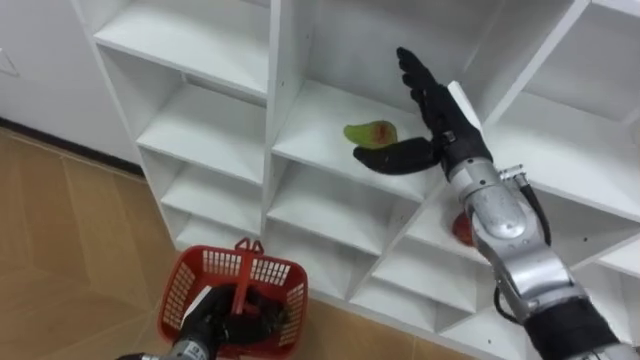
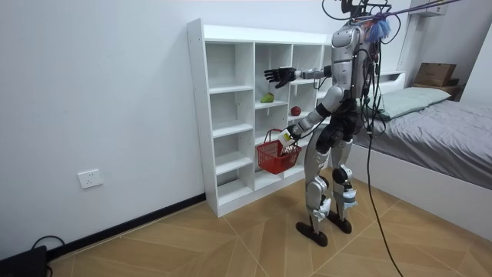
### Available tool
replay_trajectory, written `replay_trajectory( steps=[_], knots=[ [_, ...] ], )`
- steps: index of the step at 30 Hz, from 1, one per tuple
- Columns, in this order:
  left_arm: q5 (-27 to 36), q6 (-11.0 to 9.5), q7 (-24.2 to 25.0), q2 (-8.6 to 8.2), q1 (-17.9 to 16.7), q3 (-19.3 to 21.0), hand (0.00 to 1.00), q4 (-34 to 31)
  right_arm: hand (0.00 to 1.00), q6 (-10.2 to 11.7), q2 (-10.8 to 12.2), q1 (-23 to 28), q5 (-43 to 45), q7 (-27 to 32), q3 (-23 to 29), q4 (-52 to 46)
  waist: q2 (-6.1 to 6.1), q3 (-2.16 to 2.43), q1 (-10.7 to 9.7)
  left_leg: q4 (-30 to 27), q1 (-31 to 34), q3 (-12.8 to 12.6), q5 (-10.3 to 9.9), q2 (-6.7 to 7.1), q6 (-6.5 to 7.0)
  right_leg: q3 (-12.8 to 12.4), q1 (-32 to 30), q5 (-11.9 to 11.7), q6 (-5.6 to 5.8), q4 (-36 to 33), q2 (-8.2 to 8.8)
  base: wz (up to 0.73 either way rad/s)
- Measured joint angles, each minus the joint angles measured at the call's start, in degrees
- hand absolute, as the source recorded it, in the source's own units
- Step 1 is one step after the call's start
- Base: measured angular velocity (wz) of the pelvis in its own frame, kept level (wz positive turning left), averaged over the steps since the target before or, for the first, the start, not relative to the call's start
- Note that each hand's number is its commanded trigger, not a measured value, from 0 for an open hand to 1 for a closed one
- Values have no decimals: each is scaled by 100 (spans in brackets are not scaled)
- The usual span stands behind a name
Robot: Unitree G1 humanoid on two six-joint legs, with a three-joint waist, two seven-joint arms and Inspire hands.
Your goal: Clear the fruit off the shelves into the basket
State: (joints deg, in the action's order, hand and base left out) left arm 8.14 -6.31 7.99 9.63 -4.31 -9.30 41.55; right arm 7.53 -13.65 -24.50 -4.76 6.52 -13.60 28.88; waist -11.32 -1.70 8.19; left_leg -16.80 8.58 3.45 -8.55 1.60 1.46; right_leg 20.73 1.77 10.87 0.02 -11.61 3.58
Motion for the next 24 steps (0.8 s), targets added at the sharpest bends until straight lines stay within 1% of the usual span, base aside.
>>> replay_trajectory(
  steps=[1, 3, 5, 7, 9, 11, 12, 14, 16, 18, 21, 24],
  knots=[
    [3, 4, 1, 7, 0, 2, 100, 0, 0, 1, -2, -98, -1, 46, 5, 101, -16, 7, 9, -33, 83, 41, -1, 2, -2, 16, -58, -3, -5, -3, -7, 15],
    [7, 24, 5, 18, 12, 3, 100, 3, 0, 3, -4, -259, -139, 40, 2, 264, -23, 5, 13, -91, 210, 69, 1, -1, -3, 76, -148, -17, -17, -7, -13, 11],
    [7, 106, 28, 36, 88, 8, 100, 11, 0, 16, -8, -371, -400, 33, 3, 485, -47, 5, 24, -116, 375, 142, 27, 10, -7, 154, -272, -35, -25, -14, -11, 14],
    [2, 108, 53, 78, 149, 5, 100, 13, 0, 17, -18, -437, -411, 32, 2, 705, -102, -6, 58, -95, 470, 149, 58, 10, -11, 175, -370, -42, -35, -18, -9, 7],
    [-49, 115, 109, 99, 201, 10, 100, 22, 0, 23, -57, -499, -409, 32, 3, 990, -167, -35, 131, -95, 541, 163, 73, 8, -16, 190, -441, -44, -38, -28, -10, 3],
    [-162, 145, 181, 116, 280, 7, 100, 52, 0, -3, -136, -618, -408, 27, 19, 1407, -219, -51, 172, -179, 690, 216, 76, 14, -19, 222, -550, -45, -39, -34, -16, 10],
    [-162, 151, 184, 114, 287, 5, 100, 52, 0, -3, -139, -660, -403, 25, 27, 1459, -229, -54, 176, -179, 724, 211, 76, 14, -20, 221, -593, -45, -39, -45, -15, 5],
    [-162, 200, 181, 121, 373, 7, 100, 130, 0, -4, -168, -929, -413, 78, 27, 1816, -240, -65, 185, -172, 829, 235, 89, 19, -21, 261, -689, -46, -41, -49, -13, 2],
    [-156, 227, 173, 127, 406, -4, 100, 135, 0, -4, -210, -1047, -414, 164, 27, 1958, -262, -79, 186, -168, 868, 237, 90, 20, -22, 298, -719, -46, -41, -44, -13, 7],
    [-155, 237, 168, 141, 454, 5, 100, 135, 0, 24, -226, -1110, -407, 322, 21, 1979, -288, -92, 197, -169, 938, 239, 95, 13, -30, 303, -796, -50, -47, -47, -16, 0],
    [-156, 261, 154, 110, 534, -29, 100, 135, 0, 23, -232, -1174, -407, 495, 19, 1988, -289, -94, 201, -205, 1067, 255, 99, 13, -29, 305, -913, -62, -62, -51, -16, 0],
    [-153, 268, 107, 94, 588, -116, 100, 135, 0, 27, -232, -1204, -393, 580, 19, 2079, -279, -113, 241, -207, 1098, 254, 110, 15, -19, 291, -951, -77, -63, -63, -12, 0]
  ],
)
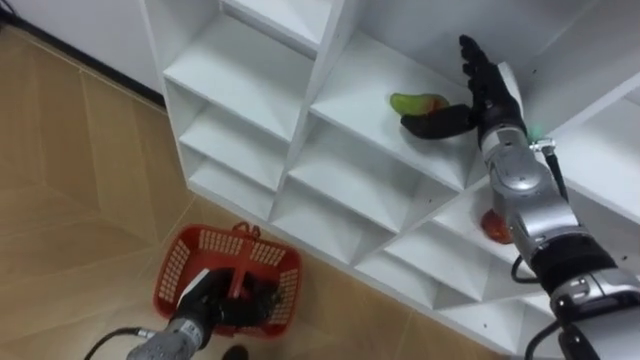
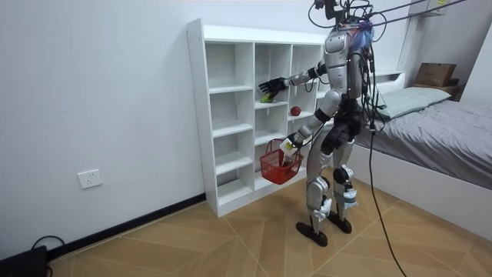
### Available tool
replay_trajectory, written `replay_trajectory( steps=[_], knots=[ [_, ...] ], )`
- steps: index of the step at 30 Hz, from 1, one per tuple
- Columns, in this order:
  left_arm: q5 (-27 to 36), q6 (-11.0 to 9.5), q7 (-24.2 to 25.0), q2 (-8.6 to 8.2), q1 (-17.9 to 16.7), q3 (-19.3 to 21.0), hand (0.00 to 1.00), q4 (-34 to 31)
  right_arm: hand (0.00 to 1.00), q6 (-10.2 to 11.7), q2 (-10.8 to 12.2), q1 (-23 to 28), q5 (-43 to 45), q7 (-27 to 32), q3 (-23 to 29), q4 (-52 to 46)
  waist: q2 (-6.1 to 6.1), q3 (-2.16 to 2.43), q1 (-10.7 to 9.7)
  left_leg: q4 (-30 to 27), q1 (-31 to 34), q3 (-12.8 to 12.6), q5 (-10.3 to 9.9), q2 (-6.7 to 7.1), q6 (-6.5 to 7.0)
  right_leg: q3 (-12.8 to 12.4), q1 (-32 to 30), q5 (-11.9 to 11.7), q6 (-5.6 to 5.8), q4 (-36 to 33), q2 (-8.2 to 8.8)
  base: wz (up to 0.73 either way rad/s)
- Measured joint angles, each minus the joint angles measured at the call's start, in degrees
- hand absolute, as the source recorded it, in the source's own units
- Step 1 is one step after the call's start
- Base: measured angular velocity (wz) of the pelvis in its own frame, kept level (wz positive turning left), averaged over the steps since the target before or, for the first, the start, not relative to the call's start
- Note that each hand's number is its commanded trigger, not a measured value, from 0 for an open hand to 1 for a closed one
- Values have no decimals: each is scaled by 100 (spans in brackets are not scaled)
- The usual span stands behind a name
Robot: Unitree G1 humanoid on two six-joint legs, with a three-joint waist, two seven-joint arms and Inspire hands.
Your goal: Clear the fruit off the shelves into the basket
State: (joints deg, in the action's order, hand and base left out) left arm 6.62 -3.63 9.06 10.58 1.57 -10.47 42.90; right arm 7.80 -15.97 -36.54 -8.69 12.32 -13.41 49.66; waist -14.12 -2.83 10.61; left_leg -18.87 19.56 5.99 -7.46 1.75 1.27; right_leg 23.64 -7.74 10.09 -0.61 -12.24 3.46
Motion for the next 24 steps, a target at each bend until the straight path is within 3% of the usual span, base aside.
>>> replay_trajectory(
  steps=[3, 11, 24],
  knots=[
    [0, 0, -10, -59, 71, -3, 100, 0, 0, 11, -24, -156, 21, 51, 2, 300, 36, -32, 62, 8, 110, 27, 38, 0, 0, -1, -104, -27, -13, -37, -3, 1],
    [0, 1, -9, -55, 96, 12, 100, 80, 0, -31, -124, -181, 24, 130, 5, 451, 60, -52, 213, 18, 289, 69, 107, -6, -14, -1, -281, -64, -44, -50, -23, 1],
    [0, 1, 22, -55, 186, -122, 100, 117, 0, 18, -145, -254, 12, 112, 3, 592, 111, -90, 245, -42, 304, 66, 111, -9, -12, -27, -291, -79, -46, -71, -30, 0]
  ],
)
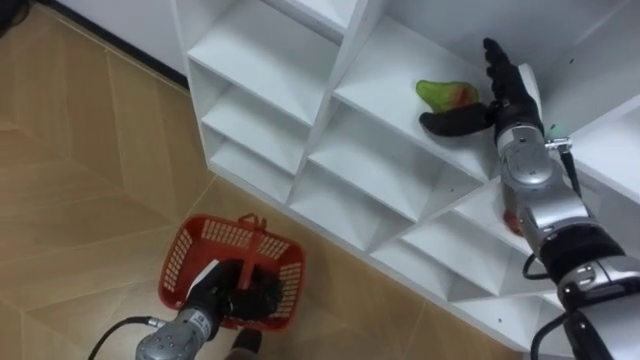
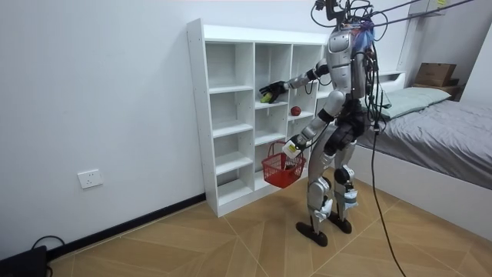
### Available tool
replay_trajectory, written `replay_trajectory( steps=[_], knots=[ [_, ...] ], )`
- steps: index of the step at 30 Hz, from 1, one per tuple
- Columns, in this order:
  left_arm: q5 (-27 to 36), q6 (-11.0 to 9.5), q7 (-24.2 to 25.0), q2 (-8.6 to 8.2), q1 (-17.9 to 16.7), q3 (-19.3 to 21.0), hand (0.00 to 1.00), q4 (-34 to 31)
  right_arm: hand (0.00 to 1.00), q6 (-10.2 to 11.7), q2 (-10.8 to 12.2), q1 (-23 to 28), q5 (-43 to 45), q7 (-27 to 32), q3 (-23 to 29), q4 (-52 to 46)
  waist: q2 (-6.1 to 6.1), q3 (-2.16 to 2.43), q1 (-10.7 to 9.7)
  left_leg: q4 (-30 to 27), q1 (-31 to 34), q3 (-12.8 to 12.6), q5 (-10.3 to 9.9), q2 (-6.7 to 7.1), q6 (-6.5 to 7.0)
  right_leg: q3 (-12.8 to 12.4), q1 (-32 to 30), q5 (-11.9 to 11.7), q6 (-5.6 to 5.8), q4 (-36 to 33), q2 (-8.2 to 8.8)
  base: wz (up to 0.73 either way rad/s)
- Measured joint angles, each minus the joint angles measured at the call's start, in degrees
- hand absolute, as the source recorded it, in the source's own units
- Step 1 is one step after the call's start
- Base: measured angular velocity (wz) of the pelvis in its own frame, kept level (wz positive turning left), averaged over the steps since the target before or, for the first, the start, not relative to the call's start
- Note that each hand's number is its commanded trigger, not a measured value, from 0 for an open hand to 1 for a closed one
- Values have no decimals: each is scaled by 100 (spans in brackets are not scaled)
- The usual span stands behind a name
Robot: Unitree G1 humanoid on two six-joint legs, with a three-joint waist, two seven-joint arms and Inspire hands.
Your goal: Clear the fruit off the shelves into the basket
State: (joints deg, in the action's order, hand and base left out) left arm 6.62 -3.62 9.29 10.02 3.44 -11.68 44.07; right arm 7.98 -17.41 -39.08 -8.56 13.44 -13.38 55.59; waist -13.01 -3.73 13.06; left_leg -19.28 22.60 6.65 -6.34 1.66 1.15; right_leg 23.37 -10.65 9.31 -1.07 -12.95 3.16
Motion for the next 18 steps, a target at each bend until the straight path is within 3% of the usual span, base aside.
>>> replay_trajectory(
  steps=[7, 18],
  knots=[
    [9, 0, 22, 22, 1, -269, 100, 14, 0, 21, -9, -92, 4, -187, -1, 212, 28, -23, -1, -13, -13, 4, 1, 2, 2, 17, 19, 0, 1, -37, 10, 0],
    [8, 0, 35, 24, 45, -279, 100, 20, 0, 25, -17, -250, 47, -345, 92, 484, 37, -32, 18, 42, 6, 1, 45, 16, 16, 15, -58, 2, 3, -100, 51, 0]
  ],
)
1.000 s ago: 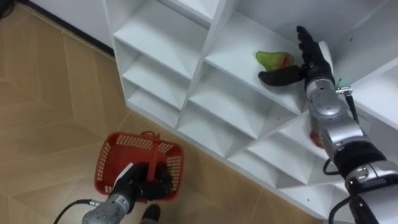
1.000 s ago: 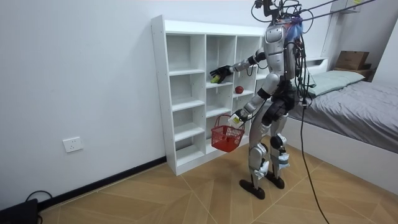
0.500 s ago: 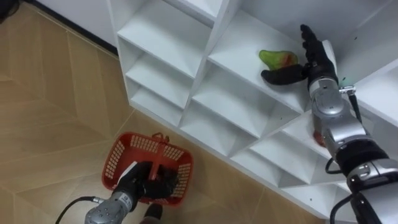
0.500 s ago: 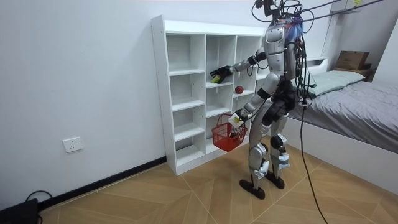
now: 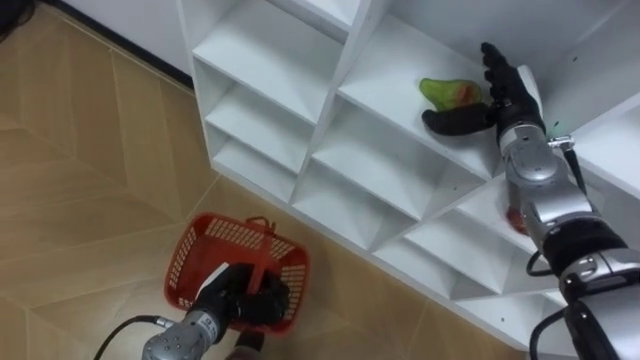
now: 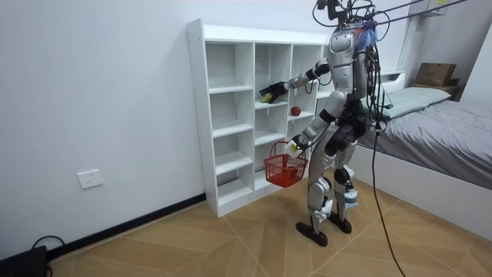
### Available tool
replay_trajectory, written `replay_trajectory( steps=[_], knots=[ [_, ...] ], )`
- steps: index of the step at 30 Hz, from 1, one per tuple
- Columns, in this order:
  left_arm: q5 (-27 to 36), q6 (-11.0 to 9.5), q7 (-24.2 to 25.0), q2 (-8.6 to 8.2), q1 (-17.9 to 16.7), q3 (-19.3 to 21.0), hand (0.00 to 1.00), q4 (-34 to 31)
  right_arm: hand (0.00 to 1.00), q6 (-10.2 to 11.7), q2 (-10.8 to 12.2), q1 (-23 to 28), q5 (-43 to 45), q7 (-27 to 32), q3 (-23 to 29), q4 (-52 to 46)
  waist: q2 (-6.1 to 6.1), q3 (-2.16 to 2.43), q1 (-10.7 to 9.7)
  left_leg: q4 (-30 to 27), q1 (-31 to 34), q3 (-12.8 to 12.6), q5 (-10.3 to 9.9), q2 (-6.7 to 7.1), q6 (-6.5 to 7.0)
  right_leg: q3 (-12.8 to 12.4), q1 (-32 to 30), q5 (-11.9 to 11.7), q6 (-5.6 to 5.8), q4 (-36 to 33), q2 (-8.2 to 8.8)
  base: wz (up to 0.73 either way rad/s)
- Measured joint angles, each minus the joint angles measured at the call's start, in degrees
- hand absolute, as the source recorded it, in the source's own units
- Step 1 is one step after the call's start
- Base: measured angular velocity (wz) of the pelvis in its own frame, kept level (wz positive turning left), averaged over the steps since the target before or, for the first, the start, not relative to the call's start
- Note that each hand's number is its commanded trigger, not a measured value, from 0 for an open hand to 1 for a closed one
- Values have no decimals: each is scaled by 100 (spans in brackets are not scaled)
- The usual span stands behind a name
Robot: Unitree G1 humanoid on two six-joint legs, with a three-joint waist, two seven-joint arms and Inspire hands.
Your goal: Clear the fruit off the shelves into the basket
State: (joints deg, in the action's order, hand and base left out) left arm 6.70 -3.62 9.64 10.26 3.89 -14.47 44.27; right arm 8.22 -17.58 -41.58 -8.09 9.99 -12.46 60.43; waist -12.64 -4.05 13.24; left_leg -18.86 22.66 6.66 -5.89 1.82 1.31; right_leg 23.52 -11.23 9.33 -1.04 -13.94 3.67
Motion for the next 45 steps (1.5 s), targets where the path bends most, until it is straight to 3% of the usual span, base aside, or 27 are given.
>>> replay_trajectory(
  steps=[9, 10, 11, 14, 15, 16, 33, 45],
  knots=[
    [-2, 0, -1, 23, 23, -46, 100, 22, 1, -57, -7, -1, 57, -148, -5, 16, -2, -2, 2, 48, -21, 0, 41, 0, -8, -5, -11, -1, -3, -14, 17, 0],
    [-2, 0, -1, 29, 23, -50, 100, 22, 9, -63, -9, -1, 95, -156, -5, 16, -2, -2, 2, 48, -21, -1, 41, 1, -8, -7, -12, -1, -2, -14, 17, 0],
    [-2, 0, -1, 36, 23, -50, 100, 26, 42, -64, -10, -1, 142, -192, -5, 15, -2, -2, 2, 48, -23, -4, 41, 1, -8, -11, -14, -1, -2, -17, 17, 0],
    [-2, 0, -1, 57, 25, -40, 100, 37, 78, -61, -14, -1, 198, -228, -5, 15, -2, -2, 3, 45, -25, -6, 43, 1, -9, -15, -16, -1, -3, -20, 7, 0],
    [-2, 0, -1, 60, 25, -39, 100, 37, 84, -60, -18, -1, 210, -209, -5, 12, -3, -2, 4, 44, -25, -6, 43, 1, -9, -15, -16, -1, -3, -20, 6, 0],
    [0, 0, -1, 64, 26, -36, 100, 37, 100, -55, -33, -2, 216, -147, -5, 1, -3, -2, 13, 33, -25, -6, 43, 2, -9, -14, -16, -1, -3, -22, 5, 0],
    [0, 26, -1, 103, 32, -39, 100, 69, 100, -71, -189, 0, 213, -147, 11, 10, -4, -1, 127, 12, -34, -7, 47, 2, -4, -14, -15, -2, -5, -78, 13, 0],
    [1, 76, 4, 127, 65, -23, 100, 68, 100, -202, -211, 6, 196, -567, -34, -2, -4, 4, 104, -47, -35, -8, 49, -3, -5, -15, -4, -5, -10, -75, 5, 0]
  ],
)
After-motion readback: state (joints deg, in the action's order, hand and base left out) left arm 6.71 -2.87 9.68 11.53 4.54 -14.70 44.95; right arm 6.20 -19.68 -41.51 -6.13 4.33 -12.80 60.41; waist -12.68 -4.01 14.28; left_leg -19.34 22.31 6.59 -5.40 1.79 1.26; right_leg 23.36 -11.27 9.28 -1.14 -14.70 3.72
